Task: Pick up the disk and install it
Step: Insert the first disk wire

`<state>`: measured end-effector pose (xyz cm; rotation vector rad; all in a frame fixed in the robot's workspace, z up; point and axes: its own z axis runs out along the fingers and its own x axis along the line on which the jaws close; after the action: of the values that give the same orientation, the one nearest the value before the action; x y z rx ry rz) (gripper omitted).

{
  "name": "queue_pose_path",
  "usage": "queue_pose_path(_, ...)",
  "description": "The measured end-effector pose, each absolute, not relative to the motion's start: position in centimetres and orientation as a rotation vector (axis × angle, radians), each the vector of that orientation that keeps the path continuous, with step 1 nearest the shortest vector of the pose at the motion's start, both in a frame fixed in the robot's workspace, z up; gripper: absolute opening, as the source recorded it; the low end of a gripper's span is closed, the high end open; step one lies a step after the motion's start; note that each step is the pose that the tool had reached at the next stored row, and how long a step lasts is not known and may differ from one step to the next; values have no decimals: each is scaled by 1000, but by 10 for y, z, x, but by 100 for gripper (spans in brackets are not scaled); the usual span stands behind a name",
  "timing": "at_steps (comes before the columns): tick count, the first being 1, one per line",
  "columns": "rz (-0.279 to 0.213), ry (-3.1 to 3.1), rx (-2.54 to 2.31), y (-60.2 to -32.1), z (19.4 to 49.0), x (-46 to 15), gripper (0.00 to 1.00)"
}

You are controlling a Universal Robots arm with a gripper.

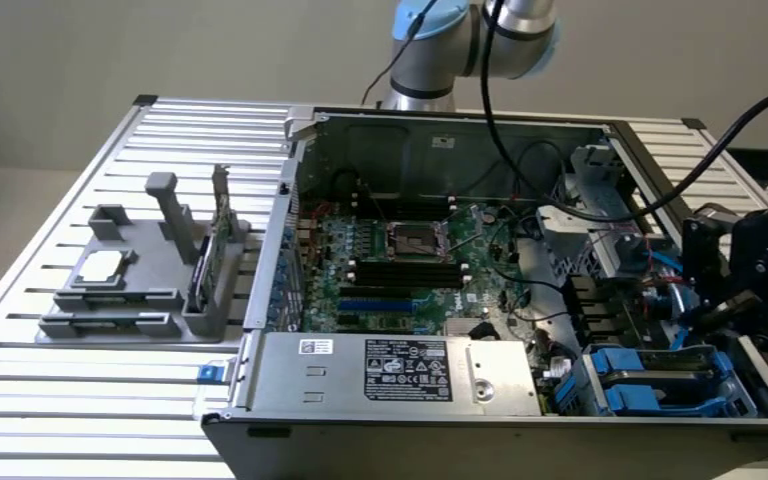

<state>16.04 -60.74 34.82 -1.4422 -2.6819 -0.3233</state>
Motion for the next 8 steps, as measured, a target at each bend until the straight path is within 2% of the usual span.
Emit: queue_pose_path(8, -313, -2687, -1459, -607, 350, 149, 17)
